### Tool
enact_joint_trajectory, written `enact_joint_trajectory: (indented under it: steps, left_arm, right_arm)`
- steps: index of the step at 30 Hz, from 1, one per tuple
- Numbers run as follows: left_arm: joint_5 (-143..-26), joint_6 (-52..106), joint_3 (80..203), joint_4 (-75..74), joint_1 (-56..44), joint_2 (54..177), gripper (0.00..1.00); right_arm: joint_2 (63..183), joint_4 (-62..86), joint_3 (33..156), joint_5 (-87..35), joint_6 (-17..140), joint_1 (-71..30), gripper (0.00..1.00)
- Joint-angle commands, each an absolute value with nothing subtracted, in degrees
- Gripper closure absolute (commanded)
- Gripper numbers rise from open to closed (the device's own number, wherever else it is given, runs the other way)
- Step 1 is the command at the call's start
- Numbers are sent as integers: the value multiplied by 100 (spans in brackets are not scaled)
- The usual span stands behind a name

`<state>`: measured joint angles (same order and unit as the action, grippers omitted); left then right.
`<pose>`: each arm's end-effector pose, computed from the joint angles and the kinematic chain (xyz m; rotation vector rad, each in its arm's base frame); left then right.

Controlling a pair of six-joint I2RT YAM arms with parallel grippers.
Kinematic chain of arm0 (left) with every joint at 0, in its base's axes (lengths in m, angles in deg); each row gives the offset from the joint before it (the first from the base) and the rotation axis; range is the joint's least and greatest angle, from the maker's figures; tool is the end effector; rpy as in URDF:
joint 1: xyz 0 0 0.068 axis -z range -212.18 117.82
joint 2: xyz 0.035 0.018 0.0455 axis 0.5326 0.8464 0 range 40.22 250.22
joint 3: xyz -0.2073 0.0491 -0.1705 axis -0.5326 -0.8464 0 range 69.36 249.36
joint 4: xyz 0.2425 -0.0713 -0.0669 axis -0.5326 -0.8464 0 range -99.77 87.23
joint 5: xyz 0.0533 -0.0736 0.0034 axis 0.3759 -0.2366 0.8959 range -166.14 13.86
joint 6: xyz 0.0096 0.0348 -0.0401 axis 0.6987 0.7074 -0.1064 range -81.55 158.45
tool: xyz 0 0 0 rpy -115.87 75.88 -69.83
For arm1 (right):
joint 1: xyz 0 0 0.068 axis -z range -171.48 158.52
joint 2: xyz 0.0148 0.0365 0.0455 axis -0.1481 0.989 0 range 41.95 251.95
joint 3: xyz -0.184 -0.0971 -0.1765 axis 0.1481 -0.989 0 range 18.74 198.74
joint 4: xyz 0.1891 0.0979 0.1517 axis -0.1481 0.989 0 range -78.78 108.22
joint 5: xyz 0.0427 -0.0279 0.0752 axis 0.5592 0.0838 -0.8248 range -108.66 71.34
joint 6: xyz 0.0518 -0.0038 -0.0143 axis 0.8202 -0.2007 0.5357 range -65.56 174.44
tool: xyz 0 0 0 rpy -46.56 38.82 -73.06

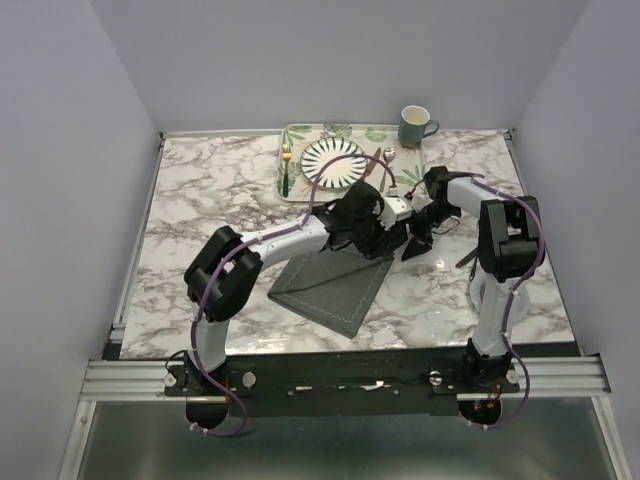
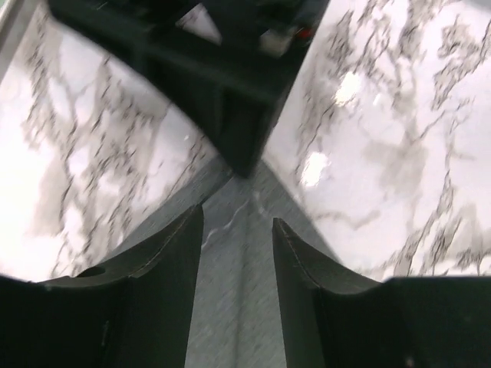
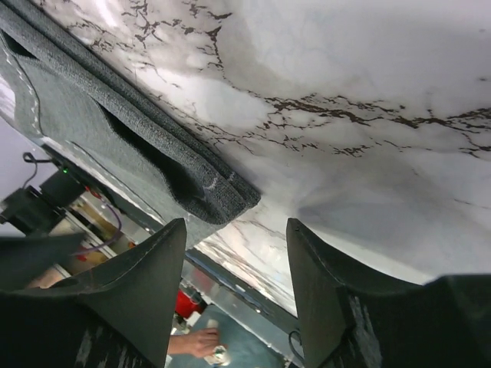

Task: Fold the napkin into a case and place the utensils inside
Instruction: Smooth out the upper triangle-folded napkin at the center of the board, then pick up the upper triangle-folded napkin from the center of the board.

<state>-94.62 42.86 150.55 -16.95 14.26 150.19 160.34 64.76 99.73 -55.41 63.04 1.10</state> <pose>0.2900 -0.3213 0.2228 1.1763 2.0814 -0.7343 0.3691 0.0695 0.1422 -0.0377 -2.8870 -0.9463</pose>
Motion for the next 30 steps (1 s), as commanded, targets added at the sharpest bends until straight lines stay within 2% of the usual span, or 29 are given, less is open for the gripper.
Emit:
enact_joint_trajectory:
  steps: [1, 11, 21, 26, 30]
  left_arm:
    - [-8616, 4012, 15198, -1235, 1914, 15333, 51]
    - [-7976, 3986, 14846, -1121, 2337, 15597, 53]
    - [-7886, 3977, 14899, -1279, 2442, 16045, 52]
    - [-7991, 4012, 14724, -1227, 2416, 15967, 68]
    - [-8325, 3907, 14496, -1069, 2241, 15739, 87]
  right_arm:
    - [15990, 6308, 9846, -5601, 6622, 193, 37]
    - [16254, 6237, 9881, -5847, 6710, 254, 39]
    - [16316, 6141, 9749, -5883, 6736, 254, 39]
    - [16351, 6062, 9705, -5891, 6710, 254, 38]
    - [16421, 6044, 9758, -5944, 6675, 254, 33]
